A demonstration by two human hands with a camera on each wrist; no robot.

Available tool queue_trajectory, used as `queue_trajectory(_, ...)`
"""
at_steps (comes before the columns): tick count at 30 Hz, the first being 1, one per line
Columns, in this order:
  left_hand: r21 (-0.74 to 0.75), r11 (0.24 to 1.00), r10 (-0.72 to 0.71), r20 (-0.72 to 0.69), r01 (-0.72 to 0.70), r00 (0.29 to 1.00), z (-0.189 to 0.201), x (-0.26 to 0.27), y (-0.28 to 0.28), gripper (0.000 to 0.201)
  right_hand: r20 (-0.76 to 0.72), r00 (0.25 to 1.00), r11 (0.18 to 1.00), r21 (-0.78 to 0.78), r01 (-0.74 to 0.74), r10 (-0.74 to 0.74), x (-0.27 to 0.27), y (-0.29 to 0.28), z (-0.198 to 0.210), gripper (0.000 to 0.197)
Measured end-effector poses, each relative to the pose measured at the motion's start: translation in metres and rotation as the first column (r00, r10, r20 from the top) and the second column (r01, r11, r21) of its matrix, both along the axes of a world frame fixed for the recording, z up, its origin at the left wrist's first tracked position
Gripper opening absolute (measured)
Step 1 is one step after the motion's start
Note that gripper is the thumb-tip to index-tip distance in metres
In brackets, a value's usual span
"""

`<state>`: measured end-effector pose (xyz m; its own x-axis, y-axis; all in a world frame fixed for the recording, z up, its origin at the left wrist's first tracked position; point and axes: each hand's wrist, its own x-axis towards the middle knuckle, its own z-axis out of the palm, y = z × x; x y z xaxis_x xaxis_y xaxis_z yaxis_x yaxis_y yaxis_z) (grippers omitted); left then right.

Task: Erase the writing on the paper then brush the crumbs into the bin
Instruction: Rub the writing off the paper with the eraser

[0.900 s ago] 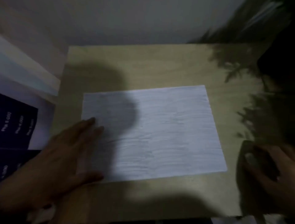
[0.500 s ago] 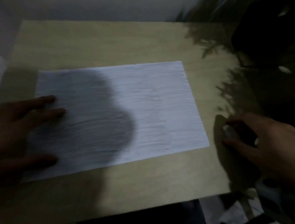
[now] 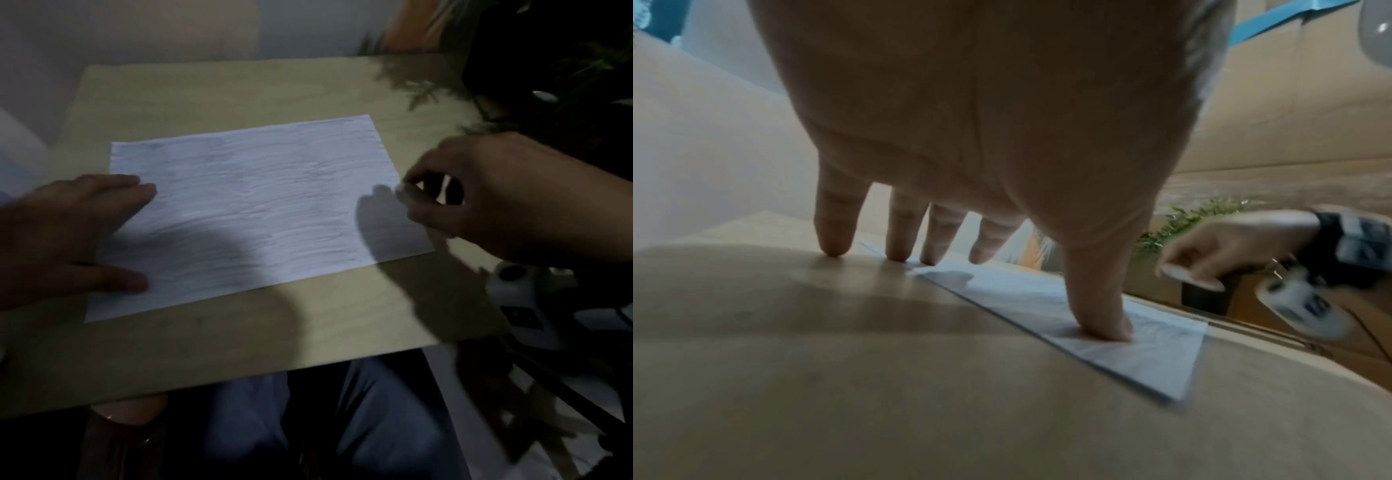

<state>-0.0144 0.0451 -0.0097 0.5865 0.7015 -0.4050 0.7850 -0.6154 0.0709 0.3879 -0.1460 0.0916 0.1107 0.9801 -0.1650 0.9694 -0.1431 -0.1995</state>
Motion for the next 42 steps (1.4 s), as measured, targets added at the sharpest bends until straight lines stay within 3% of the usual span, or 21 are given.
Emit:
queue_trajectory(4,-0.058,0.998,-0.016,0.062,0.02,0.998,0.013,0.019,-0.006,0.121,-0.033,0.98,0.98,0.051,-0.192,0.194,-0.036,0.045,0.005,0.029)
queue_trajectory(7,-0.002,0.999,-0.047,0.128,0.048,0.991,0.02,0.024,-0.012,0.108,-0.013,0.937,0.936,0.057,-0.348,0.349,-0.063,0.086,0.005,0.02)
queue_trajectory(12,0.007,0.995,-0.101,-0.023,0.101,0.995,0.035,0.027,-0.01,0.117,-0.022,0.865,0.865,-0.009,-0.502,0.502,-0.108,0.132,-0.003,0.025)
queue_trajectory(19,-0.12,0.989,-0.107,-0.189,0.085,0.976,0.045,0.026,-0.02,0.133,-0.059,0.801,0.8,-0.048,-0.598,0.595,-0.14,0.131,-0.021,0.018)
queue_trajectory(24,-0.171,0.981,-0.12,-0.153,0.093,0.981,0.046,0.03,-0.02,0.149,-0.103,0.773,0.768,-0.088,-0.635,0.627,-0.156,0.118,-0.027,0.021)
queue_trajectory(31,-0.089,0.984,-0.161,-0.062,0.155,0.985,0.033,0.024,-0.015,0.142,-0.106,0.761,0.755,-0.103,-0.648,0.64,-0.169,0.12,-0.027,0.031)
queue_trajectory(34,-0.072,0.987,-0.144,-0.02,0.142,0.989,0.033,0.025,-0.017,0.145,-0.086,0.767,0.757,-0.123,-0.642,0.636,-0.178,0.116,-0.023,0.027)
queue_trajectory(36,-0.068,0.989,-0.129,0.013,0.129,0.992,0.033,0.026,-0.019,0.135,-0.068,0.764,0.759,-0.091,-0.645,0.641,-0.183,0.113,-0.022,0.024)
queue_trajectory(38,-0.068,0.989,-0.129,-0.007,0.128,0.992,0.035,0.028,-0.02,0.132,-0.043,0.767,0.765,-0.055,-0.641,0.64,-0.189,0.111,-0.022,0.026)
queue_trajectory(42,-0.132,0.99,-0.064,-0.108,0.05,0.992,0.04,0.032,-0.024,0.148,-0.018,0.767,0.767,-0.029,-0.641,0.641,-0.196,0.111,-0.028,0.028)
